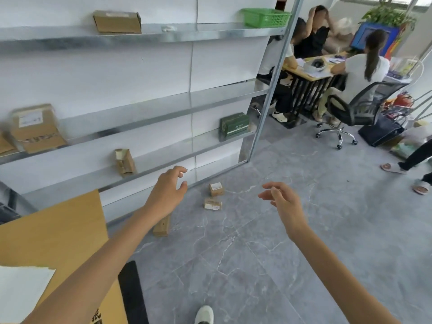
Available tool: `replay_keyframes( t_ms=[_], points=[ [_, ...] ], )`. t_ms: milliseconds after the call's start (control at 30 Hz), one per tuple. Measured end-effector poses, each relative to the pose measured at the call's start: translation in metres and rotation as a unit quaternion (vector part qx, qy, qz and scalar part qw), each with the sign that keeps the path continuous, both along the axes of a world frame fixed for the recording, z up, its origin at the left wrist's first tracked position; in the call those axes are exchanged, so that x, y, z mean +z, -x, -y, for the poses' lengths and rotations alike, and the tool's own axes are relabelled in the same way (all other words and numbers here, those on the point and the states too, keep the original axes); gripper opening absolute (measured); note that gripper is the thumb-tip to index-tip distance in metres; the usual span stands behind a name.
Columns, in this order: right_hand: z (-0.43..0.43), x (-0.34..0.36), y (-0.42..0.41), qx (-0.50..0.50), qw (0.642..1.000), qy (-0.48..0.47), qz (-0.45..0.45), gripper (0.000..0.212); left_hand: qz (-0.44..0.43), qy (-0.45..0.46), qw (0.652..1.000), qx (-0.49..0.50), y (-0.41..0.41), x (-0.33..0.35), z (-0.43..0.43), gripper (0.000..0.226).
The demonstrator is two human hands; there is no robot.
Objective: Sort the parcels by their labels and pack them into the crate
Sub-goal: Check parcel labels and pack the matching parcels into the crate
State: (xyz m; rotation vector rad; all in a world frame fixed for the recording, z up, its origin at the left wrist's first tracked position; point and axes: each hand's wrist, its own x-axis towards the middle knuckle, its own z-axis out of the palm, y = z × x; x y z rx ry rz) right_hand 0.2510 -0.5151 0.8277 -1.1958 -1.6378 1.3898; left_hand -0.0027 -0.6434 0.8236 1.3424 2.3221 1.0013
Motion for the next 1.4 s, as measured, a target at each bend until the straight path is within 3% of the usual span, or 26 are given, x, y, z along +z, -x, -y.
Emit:
replay_keyframes(
  t_ms=[533, 833, 1033, 1167, 1400],
  points=[
    [-0.284, -0.091, 0.127, 0.015, 0.991, 0.115, 0.074, 0.024, 0.108, 0.122, 0.987, 0.006, 0.103, -0.082, -0.29, 0.032],
    [-0.421, -0.213, 0.207, 0.058, 0.957, 0.185, 0.216, 0.021, 0.162, 0.252, 0.954, 0.026, 0.151, -0.189, -0.431, 0.034],
    [-0.466, -0.372, 0.248, 0.042, 0.92, 0.284, 0.265, 0.026, 0.168, 0.327, 0.929, 0.041, 0.207, -0.356, -0.471, 0.035],
    [-0.486, -0.531, 0.27, 0.029, 0.89, 0.36, 0.277, 0.031, 0.188, 0.382, 0.904, 0.047, 0.24, -0.518, -0.49, 0.042],
    [-0.508, -0.803, 0.308, 0.107, 0.859, 0.399, 0.302, 0.051, 0.246, 0.439, 0.864, 0.026, 0.26, -0.796, -0.517, 0.063]
  ],
)
